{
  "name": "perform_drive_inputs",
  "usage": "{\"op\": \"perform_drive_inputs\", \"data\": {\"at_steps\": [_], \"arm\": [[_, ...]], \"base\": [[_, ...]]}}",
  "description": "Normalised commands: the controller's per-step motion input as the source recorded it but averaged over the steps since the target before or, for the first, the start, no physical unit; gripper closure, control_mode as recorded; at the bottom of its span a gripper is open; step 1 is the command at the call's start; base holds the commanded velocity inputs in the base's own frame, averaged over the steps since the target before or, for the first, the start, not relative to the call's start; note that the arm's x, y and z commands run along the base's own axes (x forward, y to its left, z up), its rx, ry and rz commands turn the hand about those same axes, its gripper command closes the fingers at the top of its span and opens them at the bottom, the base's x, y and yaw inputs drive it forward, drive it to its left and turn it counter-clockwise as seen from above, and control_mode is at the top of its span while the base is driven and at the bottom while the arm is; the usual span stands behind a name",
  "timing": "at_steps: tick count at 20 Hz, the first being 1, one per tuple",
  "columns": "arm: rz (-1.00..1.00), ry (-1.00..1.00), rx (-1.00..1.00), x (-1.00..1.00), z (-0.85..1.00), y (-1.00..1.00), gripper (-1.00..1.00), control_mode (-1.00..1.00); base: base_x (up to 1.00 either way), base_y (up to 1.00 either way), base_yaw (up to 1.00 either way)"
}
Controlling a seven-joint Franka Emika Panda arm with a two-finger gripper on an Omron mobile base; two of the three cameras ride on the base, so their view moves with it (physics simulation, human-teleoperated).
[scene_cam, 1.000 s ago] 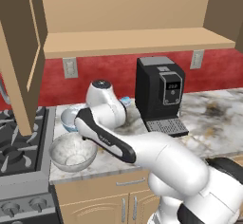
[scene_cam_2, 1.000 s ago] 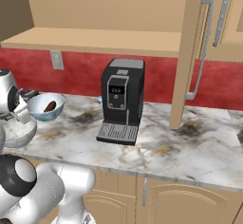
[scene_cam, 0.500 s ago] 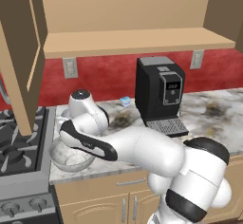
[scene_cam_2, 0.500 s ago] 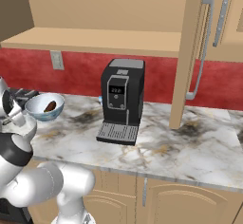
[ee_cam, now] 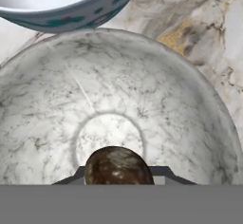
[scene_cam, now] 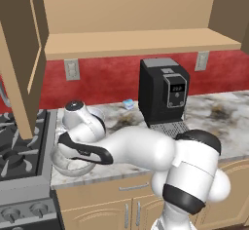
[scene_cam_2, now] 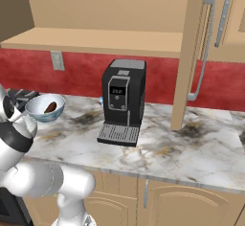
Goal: Pick both bowls and place them on the counter. Then place the sweet potato in one bowl and place the mushroom in the other bowl.
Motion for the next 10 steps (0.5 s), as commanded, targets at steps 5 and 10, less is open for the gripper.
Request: {"op": "perform_drive_inputs", "data": {"at_steps": [5, 10], "arm": [[0.00, 0.00, 0.00, 0.07, -0.14, 0.04, 1.00, -1.00], [0.00, 0.00, 0.00, 0.02, -0.22, 0.10, 1.00, -1.00]], "base": [[0.00, 0.00, 0.00], [0.00, 0.00, 0.00]]}}
